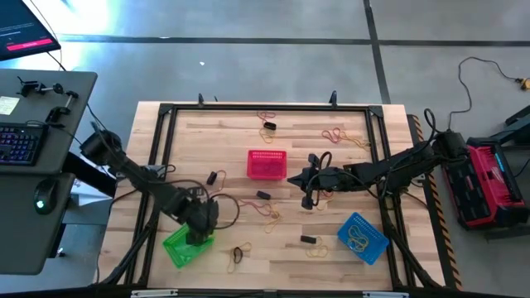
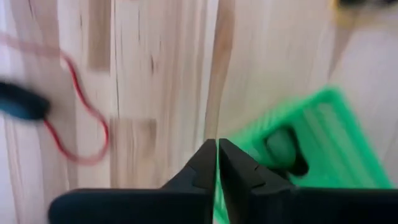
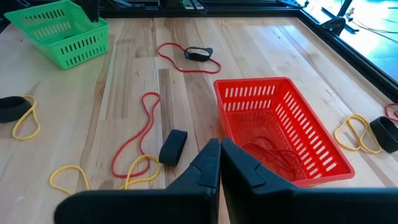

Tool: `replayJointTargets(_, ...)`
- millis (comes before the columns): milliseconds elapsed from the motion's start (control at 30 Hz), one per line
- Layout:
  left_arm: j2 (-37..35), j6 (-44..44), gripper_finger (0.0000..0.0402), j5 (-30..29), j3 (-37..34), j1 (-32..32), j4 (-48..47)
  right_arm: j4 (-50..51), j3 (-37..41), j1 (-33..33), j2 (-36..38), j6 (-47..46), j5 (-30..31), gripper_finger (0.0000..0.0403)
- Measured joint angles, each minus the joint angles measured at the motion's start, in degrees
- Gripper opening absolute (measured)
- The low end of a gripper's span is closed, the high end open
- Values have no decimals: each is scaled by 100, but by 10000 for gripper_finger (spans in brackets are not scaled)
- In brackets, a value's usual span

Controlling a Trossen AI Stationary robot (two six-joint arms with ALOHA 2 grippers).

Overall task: Sort rubber bands into baskets
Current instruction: Put the red rubber band into the red bin

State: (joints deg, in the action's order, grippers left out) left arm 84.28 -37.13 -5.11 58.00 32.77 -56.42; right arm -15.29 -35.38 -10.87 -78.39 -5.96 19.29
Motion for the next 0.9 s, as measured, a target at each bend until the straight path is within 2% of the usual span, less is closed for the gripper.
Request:
replayJointTargets(367,-211,1783,1,-194,-2,-1020,1283,0,-1,0,0,0,0,0)
replayJointTargets(500,-212,2495,0,-23,-102,-1359,2093,0,0,0,0,0,0,0)
replayJointTargets(600,-213,2740,0,270,-208,-1618,2423,2,0,0,0,0,0,0)
replayJointTargets(900,-93,3201,0,425,-308,-2189,2692,0,0,0,0,0,0,0)
